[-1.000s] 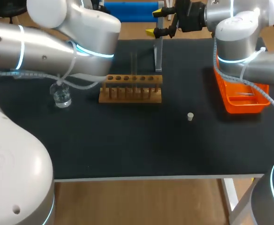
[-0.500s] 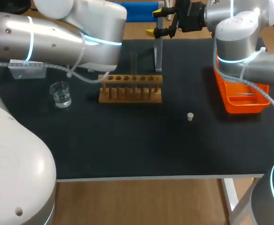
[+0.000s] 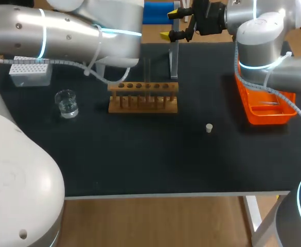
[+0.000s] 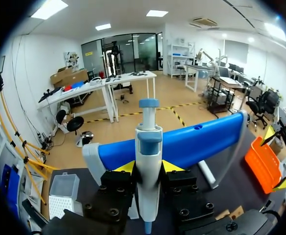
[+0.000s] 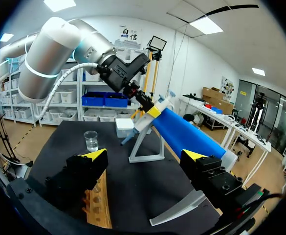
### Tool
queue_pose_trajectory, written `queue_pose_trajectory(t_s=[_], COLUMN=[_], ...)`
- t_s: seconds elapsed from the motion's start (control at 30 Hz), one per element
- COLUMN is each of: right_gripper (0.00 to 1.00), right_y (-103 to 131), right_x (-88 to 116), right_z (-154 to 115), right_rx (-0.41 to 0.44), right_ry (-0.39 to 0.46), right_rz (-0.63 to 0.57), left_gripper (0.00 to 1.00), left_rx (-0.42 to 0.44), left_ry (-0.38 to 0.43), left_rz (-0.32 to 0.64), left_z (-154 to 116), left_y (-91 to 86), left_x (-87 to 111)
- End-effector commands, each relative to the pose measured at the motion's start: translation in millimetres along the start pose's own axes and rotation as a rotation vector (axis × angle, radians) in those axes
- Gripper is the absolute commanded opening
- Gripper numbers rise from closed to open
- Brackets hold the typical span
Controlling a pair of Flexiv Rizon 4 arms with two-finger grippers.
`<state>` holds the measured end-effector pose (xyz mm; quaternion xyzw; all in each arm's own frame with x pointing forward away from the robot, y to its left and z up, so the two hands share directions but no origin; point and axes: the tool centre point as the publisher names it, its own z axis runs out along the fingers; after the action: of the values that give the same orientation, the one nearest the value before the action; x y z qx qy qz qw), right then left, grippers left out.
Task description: Invert the test tube, pick up the pipette, mount the tip to pipette, aspirate from beaker and dispense into the tube, eject the tip, return the pipette, and cap with the stopper.
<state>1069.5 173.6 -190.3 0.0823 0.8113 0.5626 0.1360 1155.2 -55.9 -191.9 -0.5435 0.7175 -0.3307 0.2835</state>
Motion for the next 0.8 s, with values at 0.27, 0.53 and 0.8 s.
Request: queue_pose_trajectory(t_s=[0.27,0.53,0.8], right_gripper=[1.00,1.00,1.00], right_y=[0.6,0.6,0.6], right_x=[-0.6,-0.6,-0.6], right_z=[-1.1,-1.1,-1.1], right_rx=[0.004,0.004,0.004], right_ry=[0.004,0.004,0.004], right_rz=[0.001,0.001,0.001], left_gripper=[0.00,0.37,1.00], left_rx=[-0.045,-0.057,-0.057], left_ry=[0.002,0.012,0.006], left_rz=[-0.007,-0.021,-0.027], left_z=[2.4,2.3,-3.9], left_y=[2.9,6.6,8.9], left_x=[0.7,2.7,2.9])
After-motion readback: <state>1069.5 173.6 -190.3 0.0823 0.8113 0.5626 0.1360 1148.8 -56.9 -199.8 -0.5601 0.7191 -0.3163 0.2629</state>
